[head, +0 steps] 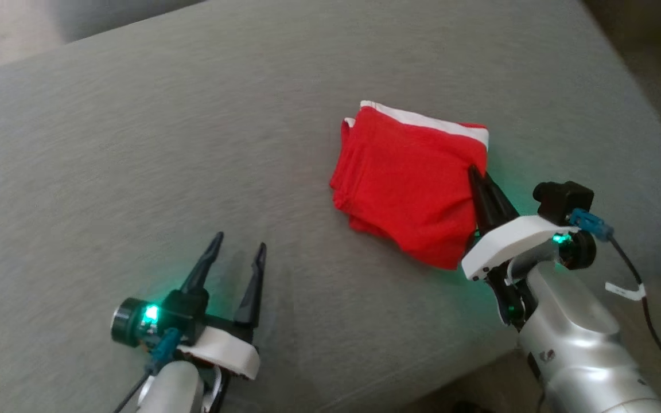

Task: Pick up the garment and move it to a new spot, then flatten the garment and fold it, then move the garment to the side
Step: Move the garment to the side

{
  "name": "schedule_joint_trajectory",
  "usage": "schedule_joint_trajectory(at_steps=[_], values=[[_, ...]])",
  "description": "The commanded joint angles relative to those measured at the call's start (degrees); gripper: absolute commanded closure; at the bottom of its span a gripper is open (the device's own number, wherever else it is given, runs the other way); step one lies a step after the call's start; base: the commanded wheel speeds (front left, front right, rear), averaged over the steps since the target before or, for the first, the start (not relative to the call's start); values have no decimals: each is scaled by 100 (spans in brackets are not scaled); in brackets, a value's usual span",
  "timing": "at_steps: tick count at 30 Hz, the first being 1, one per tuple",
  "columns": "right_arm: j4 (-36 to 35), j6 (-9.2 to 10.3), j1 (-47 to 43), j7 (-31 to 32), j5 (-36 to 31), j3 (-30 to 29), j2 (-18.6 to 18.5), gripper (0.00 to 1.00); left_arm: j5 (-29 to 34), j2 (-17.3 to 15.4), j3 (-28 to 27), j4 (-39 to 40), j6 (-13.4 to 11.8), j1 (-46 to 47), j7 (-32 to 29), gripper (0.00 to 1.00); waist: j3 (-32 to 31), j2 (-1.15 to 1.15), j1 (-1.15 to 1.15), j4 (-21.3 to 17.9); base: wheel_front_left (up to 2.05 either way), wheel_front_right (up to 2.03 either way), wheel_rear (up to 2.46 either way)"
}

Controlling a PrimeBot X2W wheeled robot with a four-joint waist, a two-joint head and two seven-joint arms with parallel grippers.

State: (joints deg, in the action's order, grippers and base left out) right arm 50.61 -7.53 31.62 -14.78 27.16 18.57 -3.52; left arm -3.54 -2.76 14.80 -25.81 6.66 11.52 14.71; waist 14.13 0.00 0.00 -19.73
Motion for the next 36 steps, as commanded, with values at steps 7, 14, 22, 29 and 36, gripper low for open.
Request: schedule_joint_trajectory(at_steps=[7, 14, 22, 29, 36], values=[[66, 4, 397, -21, -760, -359, 61, 100, 43, -133, 70, 20, 68, 220, 29, 0, 370, 0, 0, -308, 0, 0, 0], [699, 4, 1369, -14, -2281, -1138, -793, 100, 10, -216, 123, 64, 77, 358, 29, 0, 748, 0, 0, 413, 0, 0, 0], [1274, 4, 2002, 425, -3457, -2413, -2040, 100, -37, -175, 127, 136, 80, 475, 29, 0, 1099, 0, 0, 1177, 0, 0, 0], [1094, 4, 2096, 615, -4245, -3563, -2318, 100, -25, -150, 144, 205, 81, 568, 29, 0, 1267, 0, 0, 1401, 0, 0, 0], [668, 4, 2050, 296, -4824, -4383, -2053, 0, -28, -134, 120, 201, 82, 628, 29, 0, 1199, 0, 0, 1383, 0, 0, 0]])
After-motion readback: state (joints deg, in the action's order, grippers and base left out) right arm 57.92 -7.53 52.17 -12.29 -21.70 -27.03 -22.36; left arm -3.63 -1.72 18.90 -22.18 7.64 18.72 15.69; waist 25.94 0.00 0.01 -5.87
